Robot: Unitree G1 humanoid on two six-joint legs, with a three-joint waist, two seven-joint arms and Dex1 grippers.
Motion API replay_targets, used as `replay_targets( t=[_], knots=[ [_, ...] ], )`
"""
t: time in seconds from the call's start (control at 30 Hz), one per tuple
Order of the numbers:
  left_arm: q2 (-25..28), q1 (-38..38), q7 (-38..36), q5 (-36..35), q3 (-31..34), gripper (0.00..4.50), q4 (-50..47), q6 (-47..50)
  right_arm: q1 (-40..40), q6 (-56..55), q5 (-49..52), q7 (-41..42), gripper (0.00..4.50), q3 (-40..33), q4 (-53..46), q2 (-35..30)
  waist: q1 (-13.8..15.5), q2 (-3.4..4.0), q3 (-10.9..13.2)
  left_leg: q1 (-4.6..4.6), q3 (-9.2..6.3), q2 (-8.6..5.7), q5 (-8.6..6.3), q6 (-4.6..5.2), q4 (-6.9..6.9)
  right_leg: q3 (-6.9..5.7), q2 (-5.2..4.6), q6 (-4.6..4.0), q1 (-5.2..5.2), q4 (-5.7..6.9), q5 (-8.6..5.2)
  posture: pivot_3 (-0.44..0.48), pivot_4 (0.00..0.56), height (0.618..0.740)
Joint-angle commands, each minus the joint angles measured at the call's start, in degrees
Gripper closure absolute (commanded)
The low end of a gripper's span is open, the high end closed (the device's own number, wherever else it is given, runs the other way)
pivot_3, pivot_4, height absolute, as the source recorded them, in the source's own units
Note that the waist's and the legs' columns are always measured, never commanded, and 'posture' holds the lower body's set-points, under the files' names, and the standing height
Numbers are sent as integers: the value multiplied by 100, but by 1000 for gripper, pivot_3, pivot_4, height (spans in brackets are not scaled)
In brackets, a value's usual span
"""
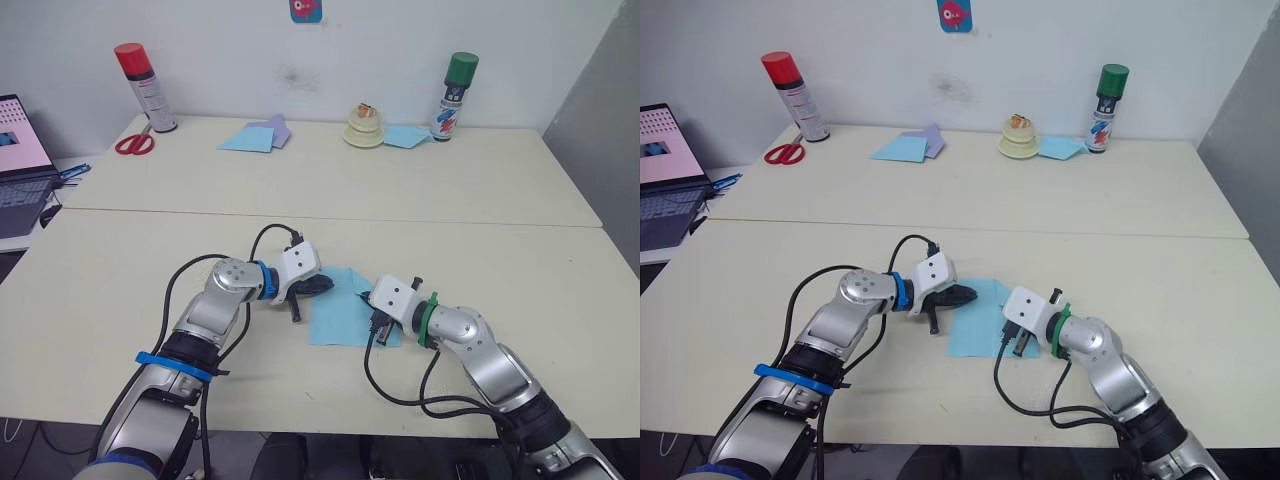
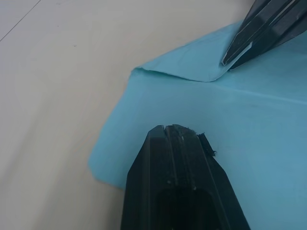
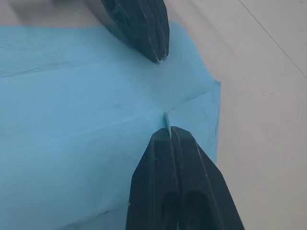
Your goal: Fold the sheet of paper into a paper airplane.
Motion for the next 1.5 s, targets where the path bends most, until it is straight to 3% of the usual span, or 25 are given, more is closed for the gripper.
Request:
replay_targets(
  t=[0.03, 0.27, 0.43, 0.67, 0.9, 1.27, 1.37, 1.5],
  knots=[
    [-31, -397, -99, -140, 85, 4500, -375, 30, 108, 229, -97, 87, 4484, 148, 323, 0, 0, 0, 0, 0, 0, 0, 0, 0, 1, 0, 0, 0, 0, 0, 0, 0, 150, 729],
    [-142, -1164, -300, -165, -57, 4500, -547, 106, 94, 250, -122, 81, 4484, 165, 411, 28, -13, 0, -1, 6, 5, -2, 0, 0, 1, 6, 1, 1, 5, 0, 1, 0, 150, 729],
    [-376, -1374, -139, 325, -487, 4500, 155, -438, 106, 250, -144, 83, 4484, 177, 405, 44, -12, 0, -1, 11, 2, -1, 0, 0, 1, 3, 4, 1, 8, 1, 1, 0, 150, 729],
    [-832, -1234, 199, 577, -619, 4500, 1186, -886, 150, 286, -159, 84, 4484, 158, 316, 43, -15, 0, -1, 9, 3, -1, 0, 0, 1, 4, 4, 1, 9, 1, 1, 0, 150, 729],
    [-934, -1137, 363, 745, -624, 4500, 1806, -1196, 182, 303, -161, 94, 4484, 145, 263, 22, -4, -2, -2, 8, 1, -1, 0, 0, 1, 1, 3, 2, 9, 0, 1, 0, 150, 729],
    [-946, -957, 291, 840, -765, 4500, 2057, -1319, 251, 261, 105, 208, 4484, -29, 67, 51, 0, -6, -11, 11, 1, -4, 0, 0, 2, 1, 2, 2, 14, -1, 1, 0, 150, 729],
    [-945, -864, 257, 856, -810, 4500, 2010, -1288, 363, 246, 386, 409, 3919, -208, -292, -56, 0, -6, -12, 9, 1, -3, 0, 0, 1, 1, 3, 2, 14, -4, 0, 0, 150, 729],
    [-947, -753, 230, 862, -842, 4500, 1923, -1222, 480, 265, 910, 726, 2656, -593, -910, -253, -4, -7, -12, 9, 1, -3, 0, 0, 0, 1, 3, 3, 14, -6, -1, 0, 150, 729]
  ],
)
